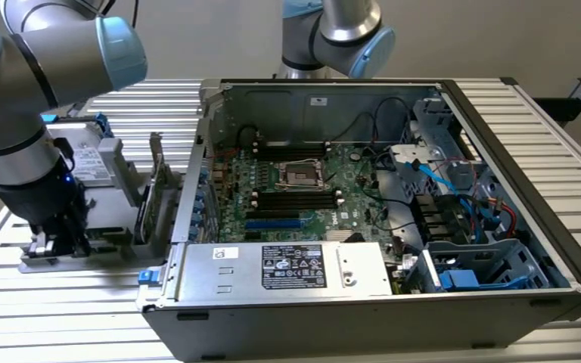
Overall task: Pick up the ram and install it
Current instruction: 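Pick up the ram and move it above insertion slot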
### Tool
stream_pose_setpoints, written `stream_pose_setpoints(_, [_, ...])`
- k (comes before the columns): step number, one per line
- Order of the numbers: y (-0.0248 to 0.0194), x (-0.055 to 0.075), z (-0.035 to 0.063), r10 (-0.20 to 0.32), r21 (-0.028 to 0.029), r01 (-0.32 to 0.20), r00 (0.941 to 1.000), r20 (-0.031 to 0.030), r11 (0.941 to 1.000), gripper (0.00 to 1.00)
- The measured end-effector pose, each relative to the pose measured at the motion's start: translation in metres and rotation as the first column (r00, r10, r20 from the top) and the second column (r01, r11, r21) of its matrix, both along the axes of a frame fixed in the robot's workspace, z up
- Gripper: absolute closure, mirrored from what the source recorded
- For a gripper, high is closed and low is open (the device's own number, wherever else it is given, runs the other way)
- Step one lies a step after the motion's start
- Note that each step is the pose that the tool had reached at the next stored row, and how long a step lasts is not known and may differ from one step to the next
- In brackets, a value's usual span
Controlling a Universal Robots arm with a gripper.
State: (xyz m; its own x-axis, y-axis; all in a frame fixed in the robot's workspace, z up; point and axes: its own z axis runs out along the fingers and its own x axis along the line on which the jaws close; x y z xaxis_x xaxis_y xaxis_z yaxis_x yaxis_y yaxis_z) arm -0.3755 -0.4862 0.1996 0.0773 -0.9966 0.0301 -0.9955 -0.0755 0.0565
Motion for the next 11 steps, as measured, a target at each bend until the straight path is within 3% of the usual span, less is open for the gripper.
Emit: stream_pose_setpoints(11, [0.0000,0.000,0.0117,-0.002,-0.0001,0.002,1.0000,0.0000,1.0000,0.86])
